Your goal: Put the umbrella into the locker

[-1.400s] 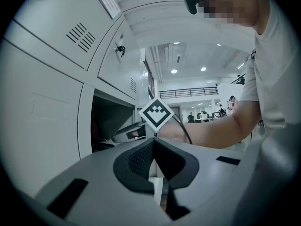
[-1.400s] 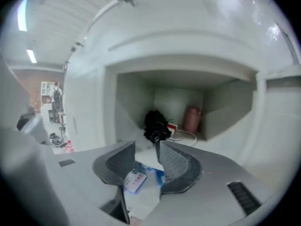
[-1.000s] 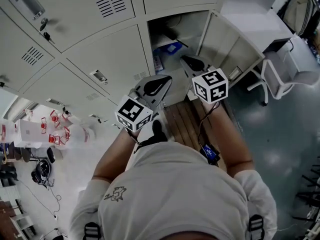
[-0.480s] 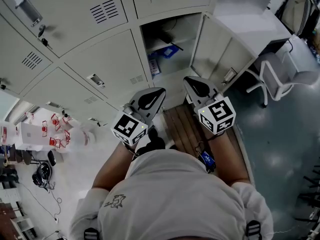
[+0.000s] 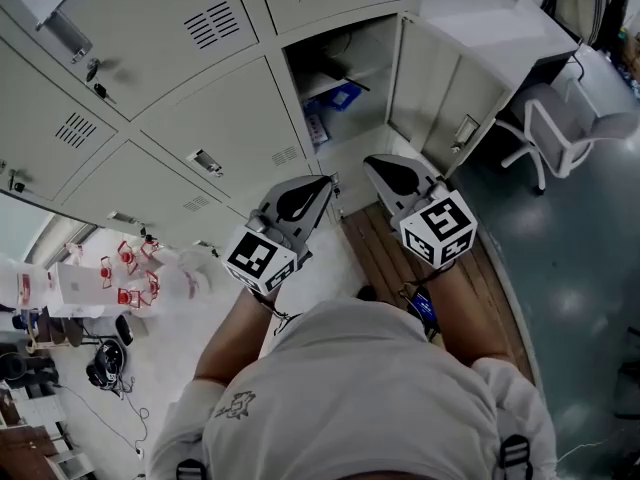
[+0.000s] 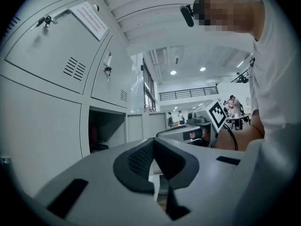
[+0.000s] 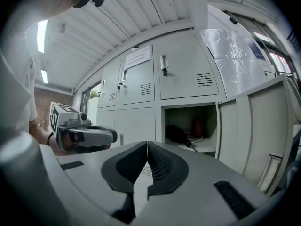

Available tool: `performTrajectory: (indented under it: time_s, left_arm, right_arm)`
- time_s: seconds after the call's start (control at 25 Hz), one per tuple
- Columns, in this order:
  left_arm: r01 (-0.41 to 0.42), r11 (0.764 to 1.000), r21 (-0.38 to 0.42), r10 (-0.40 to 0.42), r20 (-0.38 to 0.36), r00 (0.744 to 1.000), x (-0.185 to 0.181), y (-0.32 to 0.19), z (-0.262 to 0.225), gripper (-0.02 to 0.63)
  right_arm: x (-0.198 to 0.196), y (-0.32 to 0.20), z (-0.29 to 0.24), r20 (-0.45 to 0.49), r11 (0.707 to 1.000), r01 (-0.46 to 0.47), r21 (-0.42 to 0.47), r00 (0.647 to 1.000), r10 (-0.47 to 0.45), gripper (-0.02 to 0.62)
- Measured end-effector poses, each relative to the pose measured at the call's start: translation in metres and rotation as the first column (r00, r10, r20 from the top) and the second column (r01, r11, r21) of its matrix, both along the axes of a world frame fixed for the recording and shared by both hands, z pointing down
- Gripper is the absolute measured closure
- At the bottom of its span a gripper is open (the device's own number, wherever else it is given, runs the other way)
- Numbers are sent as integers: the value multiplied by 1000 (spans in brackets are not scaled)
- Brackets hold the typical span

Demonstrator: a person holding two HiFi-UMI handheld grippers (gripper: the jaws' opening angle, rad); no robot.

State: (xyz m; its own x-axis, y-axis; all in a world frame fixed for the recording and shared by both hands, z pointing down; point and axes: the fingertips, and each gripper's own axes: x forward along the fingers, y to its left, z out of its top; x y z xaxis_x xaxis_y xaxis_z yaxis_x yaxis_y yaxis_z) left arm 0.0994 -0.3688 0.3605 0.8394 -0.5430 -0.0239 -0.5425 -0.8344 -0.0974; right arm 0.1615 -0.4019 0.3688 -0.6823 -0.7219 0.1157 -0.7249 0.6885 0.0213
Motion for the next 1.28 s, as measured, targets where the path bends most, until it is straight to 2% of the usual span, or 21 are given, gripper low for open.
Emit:
performTrajectory:
  time_s: [0.16, 0.44, 0.72, 1.0, 1.28]
  left_arm:
    - [-13, 1000, 7, 13, 5, 1000, -26, 19, 0, 595]
    - [5, 1000, -19, -6, -40, 999, -107, 56, -3, 595]
    - [-70, 998, 7, 70, -43, 997, -156, 111, -7, 594]
    - [-186, 983, 11, 186, -59, 981, -170, 159, -4, 595]
    - [-242, 970, 1, 241, -97, 966, -163, 197, -5, 594]
  right_arm:
    - [-32, 15, 5, -27, 1000, 0, -17, 1000, 0, 552]
    - [-110, 53, 1, -4, 1000, -7, -25, 1000, 7, 552]
    - [-162, 112, -7, 9, 998, -65, -14, 998, 65, 552]
    - [-184, 172, -8, 20, 988, -154, -20, 988, 154, 552]
    - [-180, 216, -12, 18, 981, -192, -18, 981, 192, 552]
